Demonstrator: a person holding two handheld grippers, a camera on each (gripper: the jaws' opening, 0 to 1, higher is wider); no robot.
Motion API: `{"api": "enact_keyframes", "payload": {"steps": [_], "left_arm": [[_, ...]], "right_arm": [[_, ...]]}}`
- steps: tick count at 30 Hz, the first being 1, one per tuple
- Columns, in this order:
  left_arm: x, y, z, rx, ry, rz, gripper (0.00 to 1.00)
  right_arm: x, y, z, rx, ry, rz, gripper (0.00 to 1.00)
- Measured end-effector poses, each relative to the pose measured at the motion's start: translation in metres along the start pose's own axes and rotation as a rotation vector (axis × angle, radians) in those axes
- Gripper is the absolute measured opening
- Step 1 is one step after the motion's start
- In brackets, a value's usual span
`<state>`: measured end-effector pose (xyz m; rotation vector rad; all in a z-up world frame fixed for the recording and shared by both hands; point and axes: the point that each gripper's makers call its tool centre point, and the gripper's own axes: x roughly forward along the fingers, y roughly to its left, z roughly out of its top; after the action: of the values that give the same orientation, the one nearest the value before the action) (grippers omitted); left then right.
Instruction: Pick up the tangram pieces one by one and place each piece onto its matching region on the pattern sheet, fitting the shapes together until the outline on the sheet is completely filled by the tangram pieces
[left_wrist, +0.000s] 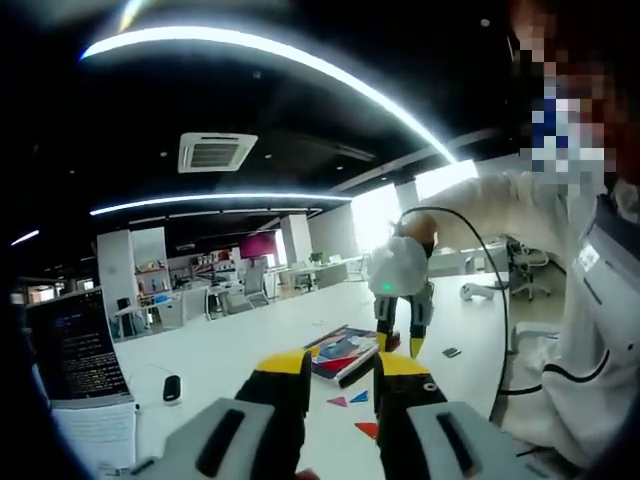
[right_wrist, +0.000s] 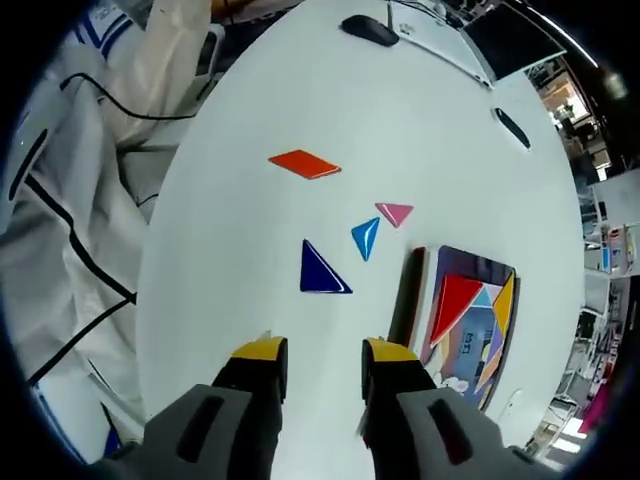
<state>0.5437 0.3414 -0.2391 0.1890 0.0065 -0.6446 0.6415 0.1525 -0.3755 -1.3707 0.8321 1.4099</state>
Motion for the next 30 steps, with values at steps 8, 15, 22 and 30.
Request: {"api": "enact_keyframes", "payload": {"steps": [8,15,22,30], "left_arm": [[0.008,0.014,-0.034,0.004,0.149,0.056,0.27],[0.003,0.010,-0.029,0.017,0.131,0.053,0.27],[0.002,0.005,-0.025,0.029,0.115,0.040,0.27],[0.001,0.005,-0.025,0.035,0.107,0.033,0.27]], "right_arm": [[0.007,-0.016,0.016,0.026,-0.048,-0.019,0.30],[0.018,-0.025,0.037,-0.053,-0.041,-0.034,0.30],[0.031,-0.046,0.067,-0.231,-0.002,-0.054,0.30],[0.047,-0.062,0.081,-0.575,0.109,-0.082,0.30]]}}
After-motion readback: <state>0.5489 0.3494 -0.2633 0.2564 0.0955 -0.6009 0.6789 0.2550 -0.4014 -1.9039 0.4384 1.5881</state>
